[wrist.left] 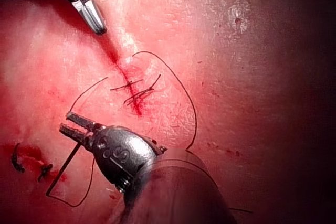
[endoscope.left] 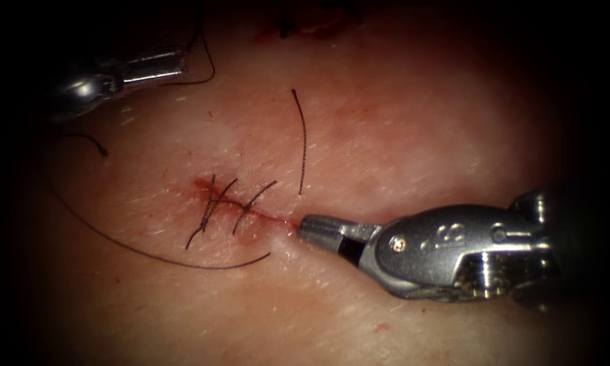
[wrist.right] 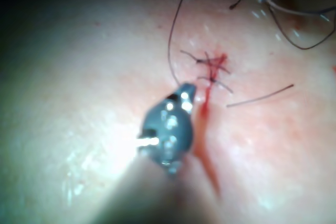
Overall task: Wound Closure
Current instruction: Use the left tool to set the needle down, then pick up the long suture end with the left gripper
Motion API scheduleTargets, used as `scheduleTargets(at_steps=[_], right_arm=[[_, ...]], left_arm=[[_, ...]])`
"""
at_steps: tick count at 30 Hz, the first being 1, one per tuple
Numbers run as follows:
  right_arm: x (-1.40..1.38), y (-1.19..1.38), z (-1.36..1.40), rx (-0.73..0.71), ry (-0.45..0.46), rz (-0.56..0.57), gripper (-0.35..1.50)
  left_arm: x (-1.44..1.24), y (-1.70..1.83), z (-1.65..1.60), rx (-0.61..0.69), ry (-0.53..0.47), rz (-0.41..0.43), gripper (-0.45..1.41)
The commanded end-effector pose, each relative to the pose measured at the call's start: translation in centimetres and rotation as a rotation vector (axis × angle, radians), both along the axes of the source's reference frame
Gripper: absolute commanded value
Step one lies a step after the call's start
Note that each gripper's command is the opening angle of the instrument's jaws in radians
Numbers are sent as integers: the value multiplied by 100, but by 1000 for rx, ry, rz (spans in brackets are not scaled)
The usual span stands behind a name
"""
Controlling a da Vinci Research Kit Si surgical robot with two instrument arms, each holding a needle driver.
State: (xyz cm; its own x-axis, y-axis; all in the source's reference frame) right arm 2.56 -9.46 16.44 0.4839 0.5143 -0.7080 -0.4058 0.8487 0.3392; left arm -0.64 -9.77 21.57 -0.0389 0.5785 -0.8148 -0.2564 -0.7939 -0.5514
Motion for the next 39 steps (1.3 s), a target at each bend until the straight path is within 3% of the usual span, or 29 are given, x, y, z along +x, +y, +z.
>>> scheduleTargets(at_steps=[1, 3, 4, 5, 6, 8, 9, 10, 13, 15, 28, 33, 39], right_arm=[[8, -15, 0, 6, 3, -1, -3], [8, -16, -1, 6, 3, -1, -3], [8, -17, -2, 6, 4, -1, -3], [9, -18, -3, 6, 4, -1, 0], [9, -19, -3, 6, 4, -1, 9], [9, -20, -4, 6, 3, -1, 24], [9, -20, -4, 6, 4, -1, 34], [9, -20, -4, 6, 4, -1, 37], [8, -20, -4, 6, 4, -1, 42], [8, -21, -4, 6, 4, -1, 44], [10, -29, -7, 4, 3, -1, 47], [10, -30, -6, 2, 3, -1, 46], [11, -30, -6, 2, 3, -1, 46]], left_arm=[[-9, -9, 0, 10, -2, -5, -45], [-7, 0, 3, 19, 23, -33, -45], [-5, 5, 5, 26, 36, -50, -35], [-4, 9, 7, 26, 52, -66, -21], [-3, 14, 12, 42, 72, -97, 10], [-1, 18, 18, 81, 102, -156, 36], [-1, 18, 23, 104, 117, -191, 64], [0, 17, 26, 123, 124, -206, 81], [1, 15, 32, 152, 155, -235, 120], [3, 14, 33, 151, 175, -259, 131], [38, 2, 6, 143, 229, -284, 138], [50, -10, -24, 114, 210, -212, 130], [45, -39, -57, 99, 192, -139, 130]])
